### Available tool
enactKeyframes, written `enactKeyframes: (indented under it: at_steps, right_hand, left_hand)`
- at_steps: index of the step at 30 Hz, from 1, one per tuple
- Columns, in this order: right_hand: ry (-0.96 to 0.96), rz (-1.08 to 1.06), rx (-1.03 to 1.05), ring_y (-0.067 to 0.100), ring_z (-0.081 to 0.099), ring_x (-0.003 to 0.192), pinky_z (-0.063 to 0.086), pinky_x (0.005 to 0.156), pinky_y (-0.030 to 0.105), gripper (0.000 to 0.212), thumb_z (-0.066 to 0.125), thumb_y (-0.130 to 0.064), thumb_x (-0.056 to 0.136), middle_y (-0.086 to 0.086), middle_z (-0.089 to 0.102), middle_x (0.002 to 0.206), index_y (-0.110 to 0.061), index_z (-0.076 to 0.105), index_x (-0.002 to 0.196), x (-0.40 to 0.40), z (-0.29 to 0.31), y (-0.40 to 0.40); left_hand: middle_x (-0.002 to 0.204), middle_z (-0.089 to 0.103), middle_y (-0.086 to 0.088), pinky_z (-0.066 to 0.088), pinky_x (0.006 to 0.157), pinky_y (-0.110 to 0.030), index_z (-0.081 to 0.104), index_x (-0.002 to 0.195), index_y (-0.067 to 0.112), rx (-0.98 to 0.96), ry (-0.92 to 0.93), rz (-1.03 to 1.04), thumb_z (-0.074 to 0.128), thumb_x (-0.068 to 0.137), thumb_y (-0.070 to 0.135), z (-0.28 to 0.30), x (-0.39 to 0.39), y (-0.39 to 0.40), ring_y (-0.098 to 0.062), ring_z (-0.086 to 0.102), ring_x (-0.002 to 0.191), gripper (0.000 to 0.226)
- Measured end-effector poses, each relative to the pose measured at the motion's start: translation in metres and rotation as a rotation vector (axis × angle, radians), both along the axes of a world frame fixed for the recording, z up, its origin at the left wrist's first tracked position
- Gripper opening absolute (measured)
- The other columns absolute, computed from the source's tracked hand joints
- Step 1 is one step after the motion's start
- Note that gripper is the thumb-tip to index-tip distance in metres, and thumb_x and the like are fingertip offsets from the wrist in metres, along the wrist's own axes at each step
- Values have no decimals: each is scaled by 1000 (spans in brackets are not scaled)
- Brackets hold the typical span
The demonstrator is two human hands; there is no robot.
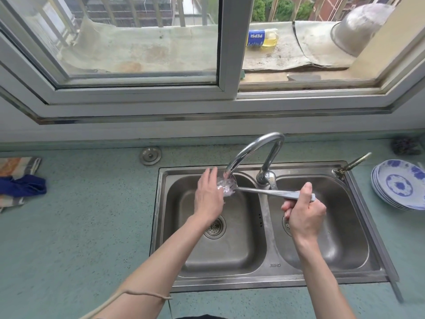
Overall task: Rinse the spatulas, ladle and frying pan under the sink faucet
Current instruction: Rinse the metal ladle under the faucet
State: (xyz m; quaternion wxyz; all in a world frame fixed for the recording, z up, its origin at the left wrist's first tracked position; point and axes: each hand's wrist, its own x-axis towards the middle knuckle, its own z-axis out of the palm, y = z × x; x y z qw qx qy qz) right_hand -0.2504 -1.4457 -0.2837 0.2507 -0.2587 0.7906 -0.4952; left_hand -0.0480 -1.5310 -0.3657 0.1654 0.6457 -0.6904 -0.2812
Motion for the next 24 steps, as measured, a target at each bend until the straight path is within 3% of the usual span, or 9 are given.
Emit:
enactKeyframes:
  at_steps: [2,6,10,13,16,18,21,23,24]
  right_hand:
    - [-1,-13,4,20,56,38,57,59,47,77,31,-53,109,8,64,48,3,64,68,2,1,0]
    - [-7,-29,-3,19,57,37,56,57,42,76,33,-55,108,8,65,48,1,63,67,5,3,0]
    - [93,19,11,16,59,38,52,58,36,74,34,-51,110,5,64,46,-3,61,60,5,6,7]
    - [88,54,10,15,57,37,53,55,35,74,34,-45,111,5,63,46,-3,63,59,13,6,10]
    - [39,61,-40,20,58,39,51,52,34,69,34,-44,112,9,65,49,-9,61,59,26,7,7]
    - [22,58,-46,23,61,41,51,51,33,67,33,-47,111,9,67,51,-11,61,62,30,8,4]
    - [19,75,-55,28,63,43,54,50,35,65,34,-48,111,9,67,52,-12,62,64,28,8,6]
    - [20,81,-62,28,63,42,55,50,36,64,34,-47,111,9,67,51,-12,62,65,24,7,8]
    - [24,82,-54,26,63,42,54,50,35,65,34,-46,111,9,67,51,-11,62,65,23,7,10]
  left_hand:
    - [171,11,-7,15,127,-49,22,161,19,-128,-262,-147,38,106,35,-7,-2,12,-25,7,158,60]
    - [167,26,-14,14,127,-52,33,157,5,-266,-450,-410,25,105,43,-22,-8,42,-28,17,157,66]
    - [166,30,-13,19,127,-45,32,158,5,-303,-513,-531,48,99,37,-32,9,44,-27,26,154,69]
    - [169,16,-17,16,127,-48,20,161,2,-268,-605,-404,57,90,23,-25,16,32,-31,16,157,82]
    - [166,25,-17,14,126,-55,30,158,3,-193,-510,-263,59,88,32,-16,3,35,-30,23,155,82]
    - [166,29,-13,7,126,-57,33,157,6,-198,-466,-289,53,90,41,-14,-2,41,-26,26,154,78]
    - [168,26,-9,4,127,-54,37,156,13,-223,-484,-262,41,99,43,-13,10,32,-24,17,157,64]
    - [169,21,-9,5,128,-50,54,145,18,-223,-317,-147,32,106,38,-12,18,24,-23,8,158,49]
    - [169,20,-11,7,128,-48,65,129,20,-199,-184,-108,29,108,35,-10,19,21,-24,6,158,44]
